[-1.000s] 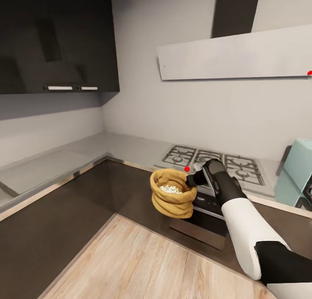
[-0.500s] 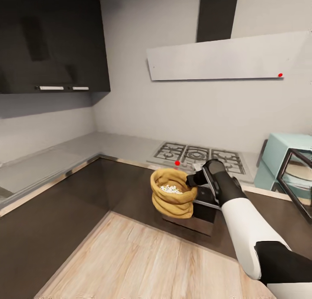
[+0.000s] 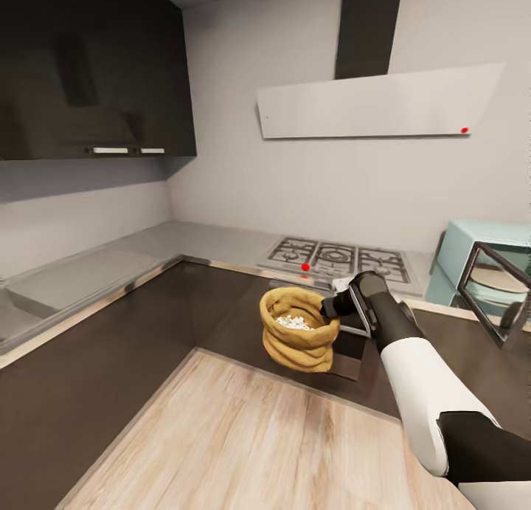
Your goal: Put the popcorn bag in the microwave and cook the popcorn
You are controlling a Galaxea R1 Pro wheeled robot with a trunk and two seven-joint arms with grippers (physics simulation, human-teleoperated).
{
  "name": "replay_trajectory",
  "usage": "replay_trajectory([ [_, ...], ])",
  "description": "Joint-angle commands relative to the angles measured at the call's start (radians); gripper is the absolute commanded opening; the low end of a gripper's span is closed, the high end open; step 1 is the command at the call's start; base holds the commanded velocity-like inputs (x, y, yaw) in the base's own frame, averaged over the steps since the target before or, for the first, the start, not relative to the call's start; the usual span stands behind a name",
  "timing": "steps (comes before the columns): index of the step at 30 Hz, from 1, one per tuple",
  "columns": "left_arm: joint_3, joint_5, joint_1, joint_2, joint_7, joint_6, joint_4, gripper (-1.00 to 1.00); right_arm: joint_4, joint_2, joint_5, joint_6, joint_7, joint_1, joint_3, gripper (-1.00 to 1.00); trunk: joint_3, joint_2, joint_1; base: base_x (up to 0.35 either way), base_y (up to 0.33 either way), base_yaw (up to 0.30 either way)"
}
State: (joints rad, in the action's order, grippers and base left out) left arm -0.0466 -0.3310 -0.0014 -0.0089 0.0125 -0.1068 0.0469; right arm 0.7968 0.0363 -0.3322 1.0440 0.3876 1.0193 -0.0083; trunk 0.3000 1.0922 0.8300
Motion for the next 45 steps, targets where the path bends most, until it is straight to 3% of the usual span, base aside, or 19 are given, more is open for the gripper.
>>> replay_trajectory([
  [1, -0.004, 0.000, 0.000, 0.000, 0.001, -0.002, 0.001, 1.00, 0.001, 0.000, -0.010, 0.003, 0.008, 0.001, -0.001, -1.00, 0.001, 0.001, 0.000, -0.305, 0.103, 0.000],
  [12, -0.006, 0.000, 0.000, 0.001, 0.001, -0.002, 0.001, 1.00, 0.000, -0.001, -0.009, 0.003, 0.003, 0.001, -0.001, -1.00, 0.001, 0.001, 0.000, -0.305, 0.103, -0.129],
  [14, -0.006, 0.000, 0.000, 0.001, 0.001, -0.002, 0.001, 1.00, 0.000, -0.024, -0.009, 0.003, 0.003, 0.001, -0.001, -1.00, 0.001, 0.001, 0.000, -0.299, 0.091, -0.297],
  [17, -0.003, 0.001, 0.000, 0.001, 0.000, -0.002, 0.001, 1.00, 0.000, -0.038, -0.009, 0.003, 0.004, 0.001, -0.001, -1.00, 0.001, 0.001, 0.000, -0.134, 0.023, -0.298],
  [25, -0.004, 0.000, 0.000, 0.002, 0.000, -0.002, 0.001, 1.00, -0.001, -0.043, -0.008, 0.003, 0.003, 0.001, -0.001, -1.00, 0.001, 0.001, 0.000, -0.006, 0.001, -0.298],
  [32, -0.005, 0.000, 0.000, 0.003, 0.000, -0.002, 0.001, 1.00, -0.001, -0.087, -0.010, 0.003, -0.006, 0.000, -0.002, -1.00, 0.001, 0.001, 0.000, 0.000, 0.000, -0.298],
  [37, -0.006, 0.000, 0.000, 0.003, 0.001, -0.002, 0.001, 1.00, -0.001, -0.102, -0.008, 0.003, -0.087, 0.001, -0.002, -1.00, 0.001, 0.001, 0.000, 0.000, 0.000, -0.298],
  [45, -0.007, -0.002, 0.000, 0.004, 0.000, -0.001, 0.001, 1.00, -0.001, -0.160, -0.005, 0.003, -0.084, 0.000, -0.013, -1.00, 0.001, 0.001, 0.000, 0.000, 0.000, -0.298],
])
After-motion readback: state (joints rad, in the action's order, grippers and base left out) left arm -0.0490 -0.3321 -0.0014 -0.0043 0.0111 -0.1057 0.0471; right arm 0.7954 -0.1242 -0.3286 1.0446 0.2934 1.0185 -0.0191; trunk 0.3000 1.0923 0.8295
